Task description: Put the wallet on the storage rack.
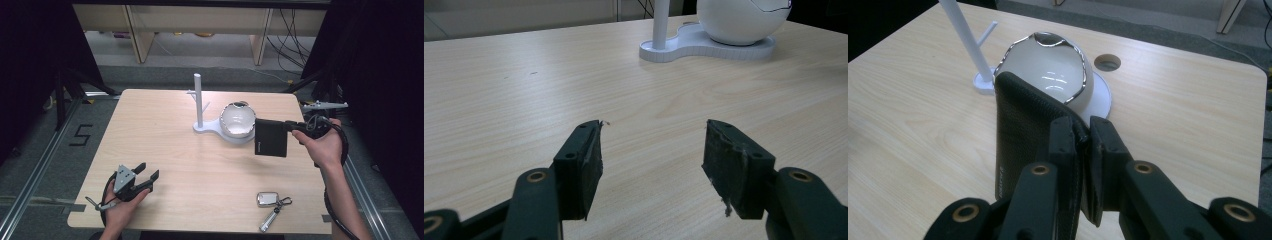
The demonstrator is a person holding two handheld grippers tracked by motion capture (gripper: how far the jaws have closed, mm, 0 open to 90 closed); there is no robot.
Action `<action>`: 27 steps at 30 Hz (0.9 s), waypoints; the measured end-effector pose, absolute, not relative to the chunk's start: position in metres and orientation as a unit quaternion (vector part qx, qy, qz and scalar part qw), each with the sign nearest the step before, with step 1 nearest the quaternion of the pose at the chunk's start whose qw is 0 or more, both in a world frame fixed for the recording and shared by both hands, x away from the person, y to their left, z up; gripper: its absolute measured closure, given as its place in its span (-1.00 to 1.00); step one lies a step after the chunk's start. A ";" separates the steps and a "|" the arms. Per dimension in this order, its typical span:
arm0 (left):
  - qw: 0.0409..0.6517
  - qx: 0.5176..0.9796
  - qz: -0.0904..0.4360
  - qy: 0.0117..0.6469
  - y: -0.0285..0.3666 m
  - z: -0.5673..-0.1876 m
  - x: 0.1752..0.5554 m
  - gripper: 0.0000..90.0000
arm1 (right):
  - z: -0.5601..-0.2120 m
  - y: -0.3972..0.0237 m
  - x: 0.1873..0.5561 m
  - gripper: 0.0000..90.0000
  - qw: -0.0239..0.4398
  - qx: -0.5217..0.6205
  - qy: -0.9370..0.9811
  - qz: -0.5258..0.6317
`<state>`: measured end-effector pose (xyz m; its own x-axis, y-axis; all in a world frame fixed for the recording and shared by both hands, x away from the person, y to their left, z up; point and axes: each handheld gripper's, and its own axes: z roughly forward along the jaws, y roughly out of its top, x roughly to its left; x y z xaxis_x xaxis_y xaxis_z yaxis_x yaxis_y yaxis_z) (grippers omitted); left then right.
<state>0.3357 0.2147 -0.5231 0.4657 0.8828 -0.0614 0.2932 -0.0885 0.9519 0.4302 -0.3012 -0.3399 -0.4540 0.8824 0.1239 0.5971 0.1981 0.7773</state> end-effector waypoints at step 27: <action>0.520 0.679 0.285 0.433 0.215 -0.523 0.335 -0.12 | -0.318 -0.272 0.449 0.82 0.192 0.446 0.756 0.439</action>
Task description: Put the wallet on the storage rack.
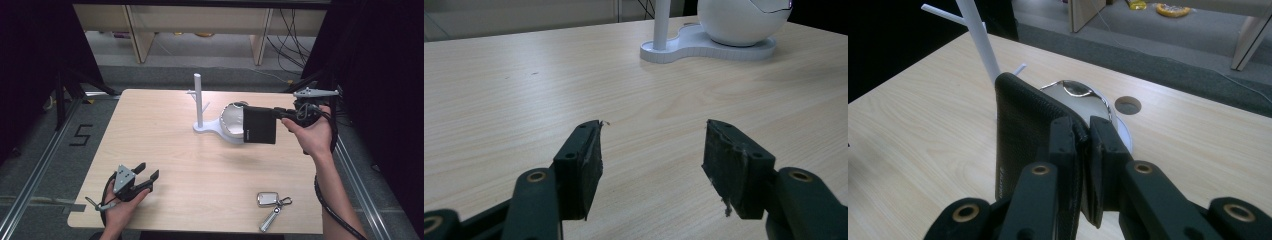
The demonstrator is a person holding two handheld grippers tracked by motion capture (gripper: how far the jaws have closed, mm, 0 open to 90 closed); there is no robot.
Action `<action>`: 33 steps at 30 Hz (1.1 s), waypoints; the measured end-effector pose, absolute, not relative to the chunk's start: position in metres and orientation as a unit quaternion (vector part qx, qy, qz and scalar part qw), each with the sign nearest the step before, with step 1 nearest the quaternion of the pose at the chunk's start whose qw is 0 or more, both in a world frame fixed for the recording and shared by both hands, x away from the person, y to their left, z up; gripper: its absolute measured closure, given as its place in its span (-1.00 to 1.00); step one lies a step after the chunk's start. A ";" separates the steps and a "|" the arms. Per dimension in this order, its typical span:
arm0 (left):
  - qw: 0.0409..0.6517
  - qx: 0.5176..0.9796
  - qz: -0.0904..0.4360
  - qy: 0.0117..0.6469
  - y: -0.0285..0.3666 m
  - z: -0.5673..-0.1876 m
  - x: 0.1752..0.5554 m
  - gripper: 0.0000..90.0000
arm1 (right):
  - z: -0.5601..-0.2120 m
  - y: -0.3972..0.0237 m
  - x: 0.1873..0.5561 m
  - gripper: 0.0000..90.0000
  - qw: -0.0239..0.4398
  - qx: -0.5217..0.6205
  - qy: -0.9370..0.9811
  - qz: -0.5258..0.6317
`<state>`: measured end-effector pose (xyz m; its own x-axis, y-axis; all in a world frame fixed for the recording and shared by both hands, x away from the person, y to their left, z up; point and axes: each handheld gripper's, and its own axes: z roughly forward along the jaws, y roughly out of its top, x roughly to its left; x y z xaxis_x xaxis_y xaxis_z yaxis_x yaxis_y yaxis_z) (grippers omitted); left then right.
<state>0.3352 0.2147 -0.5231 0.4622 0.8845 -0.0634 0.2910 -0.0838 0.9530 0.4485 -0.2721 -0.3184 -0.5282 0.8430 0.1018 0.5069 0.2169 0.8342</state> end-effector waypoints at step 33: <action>0.516 0.681 0.286 0.434 0.215 -0.523 0.333 -0.12 | -0.318 -0.242 0.497 0.82 0.196 0.440 0.752 0.450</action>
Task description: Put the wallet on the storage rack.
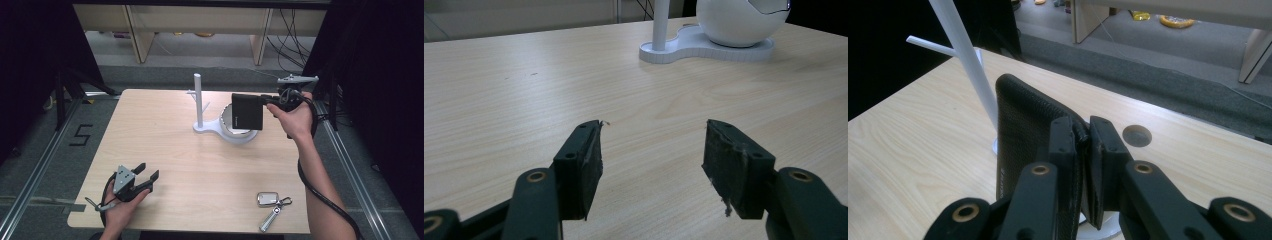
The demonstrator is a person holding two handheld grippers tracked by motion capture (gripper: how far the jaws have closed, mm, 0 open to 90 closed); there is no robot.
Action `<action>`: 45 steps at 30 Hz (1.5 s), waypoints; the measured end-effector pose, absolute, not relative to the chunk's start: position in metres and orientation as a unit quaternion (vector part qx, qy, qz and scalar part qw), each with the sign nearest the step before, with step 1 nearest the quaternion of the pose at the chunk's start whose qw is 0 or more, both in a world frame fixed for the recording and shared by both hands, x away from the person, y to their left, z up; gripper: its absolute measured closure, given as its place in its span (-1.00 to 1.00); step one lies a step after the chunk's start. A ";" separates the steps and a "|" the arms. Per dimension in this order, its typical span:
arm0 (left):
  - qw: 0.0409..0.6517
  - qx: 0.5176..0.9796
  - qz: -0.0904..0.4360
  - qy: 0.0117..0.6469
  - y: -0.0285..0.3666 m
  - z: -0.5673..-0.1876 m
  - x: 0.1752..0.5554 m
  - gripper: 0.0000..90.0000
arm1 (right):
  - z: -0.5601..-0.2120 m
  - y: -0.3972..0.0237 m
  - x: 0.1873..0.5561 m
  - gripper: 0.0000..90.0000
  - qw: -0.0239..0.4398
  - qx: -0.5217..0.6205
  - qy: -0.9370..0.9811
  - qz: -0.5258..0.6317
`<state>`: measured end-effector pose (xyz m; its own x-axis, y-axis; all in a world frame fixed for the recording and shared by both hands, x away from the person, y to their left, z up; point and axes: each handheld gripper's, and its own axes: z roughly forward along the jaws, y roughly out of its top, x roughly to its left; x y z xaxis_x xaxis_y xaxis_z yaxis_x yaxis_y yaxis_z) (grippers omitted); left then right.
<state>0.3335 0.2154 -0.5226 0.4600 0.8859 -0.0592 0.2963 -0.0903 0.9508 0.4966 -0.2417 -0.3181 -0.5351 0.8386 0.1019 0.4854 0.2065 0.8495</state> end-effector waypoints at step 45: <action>0.519 0.681 0.283 0.432 0.216 -0.523 0.333 -0.12 | -0.352 -0.222 0.529 0.82 0.214 0.457 0.743 0.441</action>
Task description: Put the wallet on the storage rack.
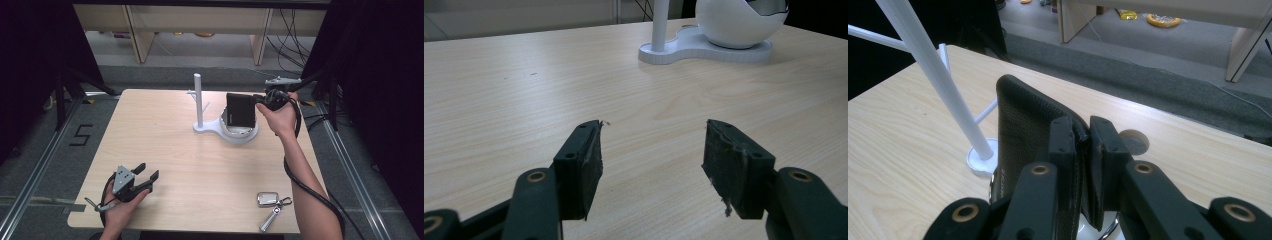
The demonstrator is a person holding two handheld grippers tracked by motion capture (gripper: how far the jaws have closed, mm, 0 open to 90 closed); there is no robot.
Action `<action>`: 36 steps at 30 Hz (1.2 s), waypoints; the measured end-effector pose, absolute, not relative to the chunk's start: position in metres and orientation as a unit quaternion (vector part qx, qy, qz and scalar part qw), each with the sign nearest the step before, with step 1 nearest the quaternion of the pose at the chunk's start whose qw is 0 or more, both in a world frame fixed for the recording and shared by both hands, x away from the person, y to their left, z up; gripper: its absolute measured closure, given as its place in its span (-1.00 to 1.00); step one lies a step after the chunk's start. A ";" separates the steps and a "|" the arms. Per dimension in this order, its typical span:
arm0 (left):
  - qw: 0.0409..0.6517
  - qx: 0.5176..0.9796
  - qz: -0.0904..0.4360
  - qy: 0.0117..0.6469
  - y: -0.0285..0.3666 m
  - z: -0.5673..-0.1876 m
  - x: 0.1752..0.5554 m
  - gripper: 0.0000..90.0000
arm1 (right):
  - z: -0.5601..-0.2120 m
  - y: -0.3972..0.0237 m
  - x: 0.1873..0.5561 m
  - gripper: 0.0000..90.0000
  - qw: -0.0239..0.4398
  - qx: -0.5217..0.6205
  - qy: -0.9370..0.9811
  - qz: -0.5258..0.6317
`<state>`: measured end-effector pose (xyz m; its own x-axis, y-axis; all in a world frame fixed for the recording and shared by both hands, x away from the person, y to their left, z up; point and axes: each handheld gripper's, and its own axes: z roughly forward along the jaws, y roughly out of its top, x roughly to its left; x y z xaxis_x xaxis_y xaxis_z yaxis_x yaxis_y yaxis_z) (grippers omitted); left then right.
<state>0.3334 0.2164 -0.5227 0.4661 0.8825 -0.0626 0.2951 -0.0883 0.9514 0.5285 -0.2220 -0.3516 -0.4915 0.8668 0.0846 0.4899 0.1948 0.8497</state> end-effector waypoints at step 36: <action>0.521 0.681 0.283 0.430 0.216 -0.523 0.334 -0.12 | -0.372 -0.217 0.535 0.80 0.234 0.457 0.738 0.438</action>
<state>0.3335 0.2160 -0.5230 0.4694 0.8807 -0.0630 0.2905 -0.0866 0.9529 0.5349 -0.2166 -0.3716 -0.4724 0.8797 0.0548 0.4690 0.1982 0.8607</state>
